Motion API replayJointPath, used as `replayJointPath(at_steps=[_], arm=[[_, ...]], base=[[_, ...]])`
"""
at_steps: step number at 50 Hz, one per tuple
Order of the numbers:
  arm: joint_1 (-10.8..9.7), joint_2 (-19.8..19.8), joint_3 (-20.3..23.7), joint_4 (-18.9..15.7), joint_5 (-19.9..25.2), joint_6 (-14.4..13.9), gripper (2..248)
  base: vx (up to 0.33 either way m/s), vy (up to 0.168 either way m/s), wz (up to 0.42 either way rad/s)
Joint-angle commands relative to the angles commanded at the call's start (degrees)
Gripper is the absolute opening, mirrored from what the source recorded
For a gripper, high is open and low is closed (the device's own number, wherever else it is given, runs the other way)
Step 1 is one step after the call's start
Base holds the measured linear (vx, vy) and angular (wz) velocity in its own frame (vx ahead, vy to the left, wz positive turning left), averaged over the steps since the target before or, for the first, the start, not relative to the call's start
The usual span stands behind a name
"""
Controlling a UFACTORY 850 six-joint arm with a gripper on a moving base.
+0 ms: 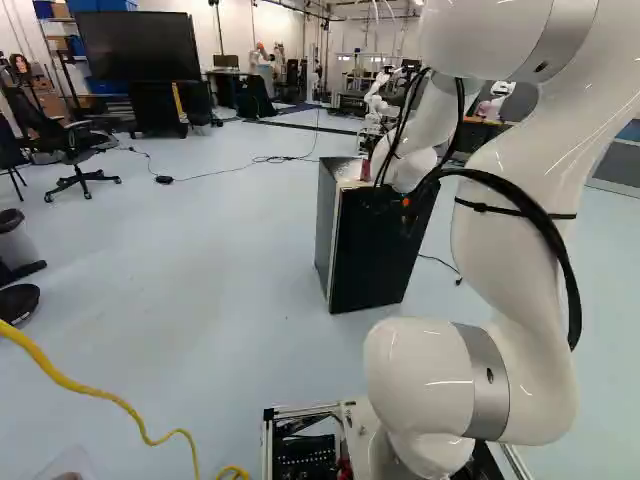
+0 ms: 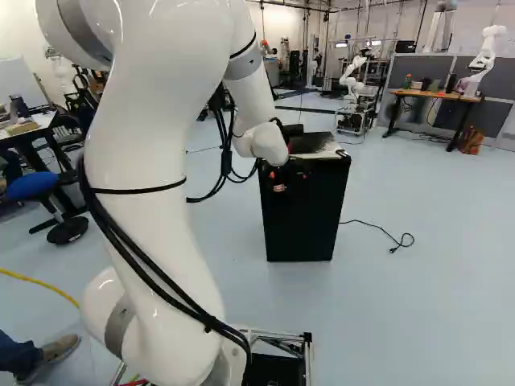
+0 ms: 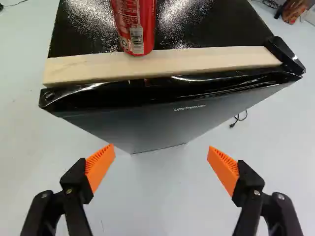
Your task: Grab a drink from the fridge
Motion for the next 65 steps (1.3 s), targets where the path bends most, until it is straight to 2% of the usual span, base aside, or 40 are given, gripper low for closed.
replayJointPath(at_steps=[30,42,65], arm=[[0.1,-4.5,-1.1,-2.6,7.3,0.0,247],[0.1,-5.0,-1.3,-3.6,10.1,0.0,247],[0.2,-5.4,-1.8,-3.9,10.7,0.0,247]], base=[[0.000,0.000,0.000],[0.000,0.000,0.000],[0.000,0.000,0.000]])
